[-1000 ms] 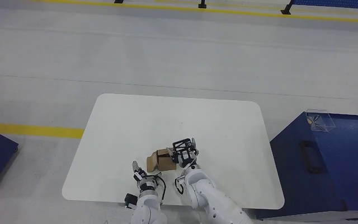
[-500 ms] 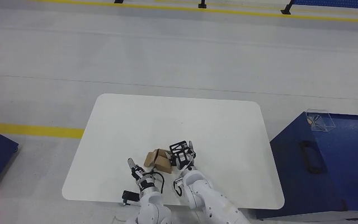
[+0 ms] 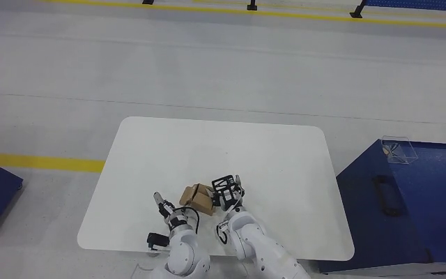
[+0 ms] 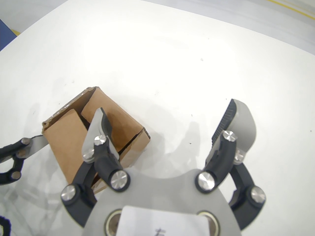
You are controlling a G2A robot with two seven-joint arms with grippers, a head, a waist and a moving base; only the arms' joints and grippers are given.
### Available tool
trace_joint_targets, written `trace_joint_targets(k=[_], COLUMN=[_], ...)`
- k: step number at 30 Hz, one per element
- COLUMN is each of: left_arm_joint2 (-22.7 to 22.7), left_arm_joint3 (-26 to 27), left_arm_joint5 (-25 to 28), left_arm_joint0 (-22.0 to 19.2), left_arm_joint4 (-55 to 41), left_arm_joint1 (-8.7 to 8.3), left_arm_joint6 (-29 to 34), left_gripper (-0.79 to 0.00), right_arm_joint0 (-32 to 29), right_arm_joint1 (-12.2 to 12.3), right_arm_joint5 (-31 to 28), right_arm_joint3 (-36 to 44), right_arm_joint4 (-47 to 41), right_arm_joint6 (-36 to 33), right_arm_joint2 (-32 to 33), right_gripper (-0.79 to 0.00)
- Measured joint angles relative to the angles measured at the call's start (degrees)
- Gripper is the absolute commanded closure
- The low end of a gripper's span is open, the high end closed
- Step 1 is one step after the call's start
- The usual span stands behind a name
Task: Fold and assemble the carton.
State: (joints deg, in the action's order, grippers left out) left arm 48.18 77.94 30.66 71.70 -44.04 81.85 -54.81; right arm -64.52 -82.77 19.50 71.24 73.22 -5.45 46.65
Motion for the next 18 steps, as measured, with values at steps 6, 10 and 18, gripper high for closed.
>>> trace_joint_targets(k=[6, 10, 18], left_arm_joint2=[1.4, 2.8, 4.9], left_arm_joint3=[-1.1, -0.5, 2.7], left_arm_joint5=[0.6, 4.5, 9.2], left_arm_joint0=[-0.5, -0.3, 3.1], left_arm_joint4=[0.9, 3.6, 7.1], left_arm_joint1=[1.04, 1.53, 2.08], left_arm_joint6=[2.6, 4.2, 11.7], left_gripper=[-0.785, -0.785, -0.785], right_arm_joint0=[-0.4, -0.8, -1.5], right_arm_joint1=[-0.2, -0.3, -0.5], right_arm_joint5=[-0.8, -1.1, -1.9], right_arm_joint3=[0.2, 0.2, 0.5], right_arm_joint4=[0.9, 1.5, 2.8], right_arm_joint6=[-0.3, -0.5, -0.8], right_arm_joint2=[0.7, 1.1, 2.0], right_gripper=[-0.785, -0.785, -0.785])
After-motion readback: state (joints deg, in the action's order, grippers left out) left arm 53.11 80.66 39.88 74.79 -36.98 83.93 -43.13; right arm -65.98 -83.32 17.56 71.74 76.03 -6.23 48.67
